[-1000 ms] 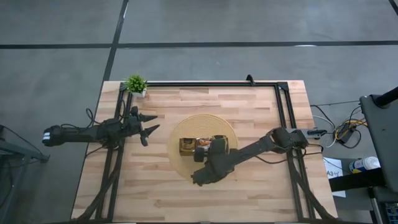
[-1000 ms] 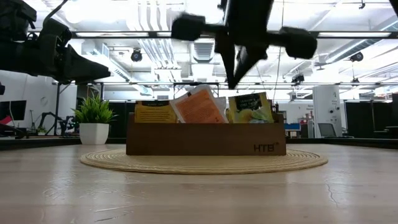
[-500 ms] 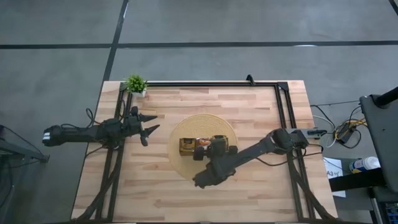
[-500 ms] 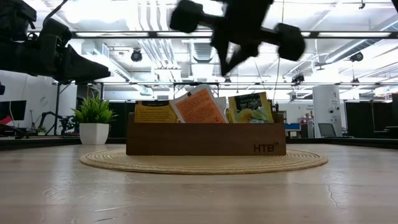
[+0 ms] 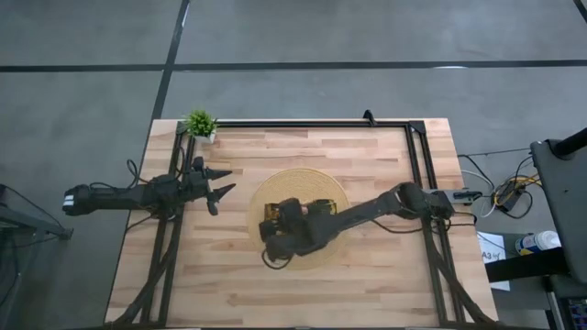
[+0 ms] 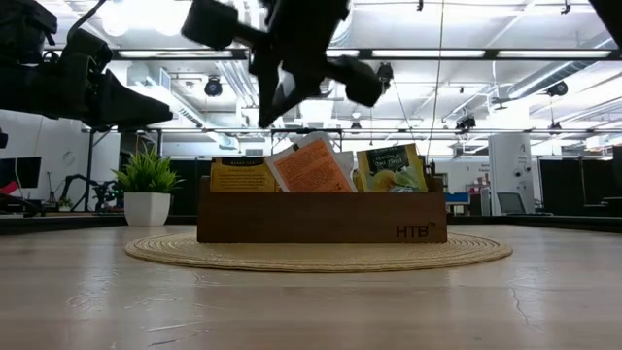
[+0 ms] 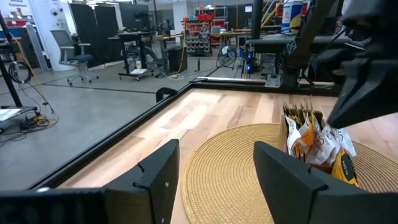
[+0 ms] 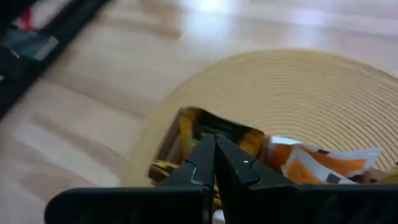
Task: Pick & Place Tea
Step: Adjust the orange tea sachet in the wooden organizer
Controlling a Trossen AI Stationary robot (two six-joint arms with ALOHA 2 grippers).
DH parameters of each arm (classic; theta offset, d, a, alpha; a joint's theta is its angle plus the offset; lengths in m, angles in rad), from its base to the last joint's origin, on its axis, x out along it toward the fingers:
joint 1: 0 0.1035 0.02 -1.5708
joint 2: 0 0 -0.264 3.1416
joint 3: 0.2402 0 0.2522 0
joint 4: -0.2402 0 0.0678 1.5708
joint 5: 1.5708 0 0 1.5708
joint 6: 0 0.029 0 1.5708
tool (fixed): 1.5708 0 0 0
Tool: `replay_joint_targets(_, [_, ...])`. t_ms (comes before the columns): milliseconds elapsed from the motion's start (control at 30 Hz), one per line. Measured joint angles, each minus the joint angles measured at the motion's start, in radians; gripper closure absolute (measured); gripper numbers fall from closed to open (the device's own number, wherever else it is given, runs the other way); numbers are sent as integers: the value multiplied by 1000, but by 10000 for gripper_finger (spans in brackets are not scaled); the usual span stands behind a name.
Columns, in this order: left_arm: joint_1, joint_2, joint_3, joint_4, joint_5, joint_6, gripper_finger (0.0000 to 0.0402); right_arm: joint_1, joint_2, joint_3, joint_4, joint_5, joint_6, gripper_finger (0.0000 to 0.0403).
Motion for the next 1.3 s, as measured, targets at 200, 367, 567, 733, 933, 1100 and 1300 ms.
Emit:
replay_joint_targets(200, [-1, 0, 0, 0, 0, 0, 199, -6, 8, -24, -126, -29, 131, 394])
replay_joint_targets(367, [-1, 0, 0, 0, 0, 0, 199, 10, 8, -33, -287, -30, 314, 394])
replay_joint_targets(567, [0, 0, 0, 0, 0, 0, 199, 26, 8, -56, -320, -1, 384, 394])
replay_joint_targets(733, [0, 0, 0, 0, 0, 0, 199, 23, 8, -53, -320, 42, 386, 394])
replay_joint_targets(933, [0, 0, 0, 0, 0, 0, 199, 21, 12, -65, -319, 111, 446, 394])
replay_joint_targets(1100, [0, 0, 0, 0, 0, 0, 199, -12, 34, -80, -312, -58, 453, 394])
replay_joint_targets(1300, [0, 0, 0, 0, 0, 0, 199, -23, 35, -73, -309, -87, 415, 394])
